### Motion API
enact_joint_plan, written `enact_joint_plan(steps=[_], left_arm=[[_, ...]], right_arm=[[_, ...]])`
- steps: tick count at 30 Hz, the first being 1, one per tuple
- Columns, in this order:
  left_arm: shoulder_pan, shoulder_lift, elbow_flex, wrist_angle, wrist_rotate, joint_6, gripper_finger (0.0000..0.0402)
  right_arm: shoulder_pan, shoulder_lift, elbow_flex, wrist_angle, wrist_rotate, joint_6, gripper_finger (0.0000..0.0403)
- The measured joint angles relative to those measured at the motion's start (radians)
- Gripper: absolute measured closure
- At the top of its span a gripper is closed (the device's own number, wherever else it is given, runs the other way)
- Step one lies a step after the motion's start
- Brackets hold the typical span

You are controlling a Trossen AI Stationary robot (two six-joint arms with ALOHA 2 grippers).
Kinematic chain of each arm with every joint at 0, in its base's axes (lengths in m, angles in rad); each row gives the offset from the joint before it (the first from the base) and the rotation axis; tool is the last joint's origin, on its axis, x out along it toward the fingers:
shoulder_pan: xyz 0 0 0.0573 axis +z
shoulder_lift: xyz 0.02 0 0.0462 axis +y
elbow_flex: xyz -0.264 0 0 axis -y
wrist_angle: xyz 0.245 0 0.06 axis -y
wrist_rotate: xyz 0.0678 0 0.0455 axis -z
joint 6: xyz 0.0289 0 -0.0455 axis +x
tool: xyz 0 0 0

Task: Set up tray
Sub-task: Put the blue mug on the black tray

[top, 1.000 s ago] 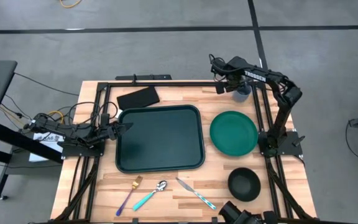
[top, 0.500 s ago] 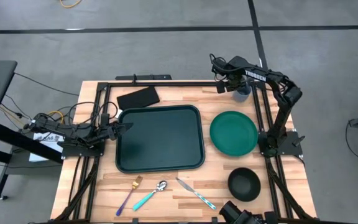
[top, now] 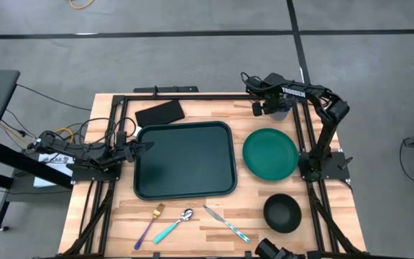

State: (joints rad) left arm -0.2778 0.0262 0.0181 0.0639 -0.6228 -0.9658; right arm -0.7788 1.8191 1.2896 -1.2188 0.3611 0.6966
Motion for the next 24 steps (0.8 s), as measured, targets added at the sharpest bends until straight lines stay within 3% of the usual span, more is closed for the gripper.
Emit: enact_joint_plan(steps=[5, 13, 24], left_arm=[[0.000, 0.000, 0.000, 0.000, 0.000, -0.005, 0.0303], [0.000, 0.000, 0.000, 0.000, 0.000, -0.006, 0.0303], [0.000, 0.000, 0.000, 0.000, -0.006, -0.004, 0.0303]], right_arm=[[0.000, 0.000, 0.000, 0.021, 0.001, -0.023, 0.0290], [0.000, 0.000, 0.000, 0.019, -0.009, -0.031, 0.0394], [0.033, -0.052, 0.037, 0.018, -0.041, -0.051, 0.0396]])
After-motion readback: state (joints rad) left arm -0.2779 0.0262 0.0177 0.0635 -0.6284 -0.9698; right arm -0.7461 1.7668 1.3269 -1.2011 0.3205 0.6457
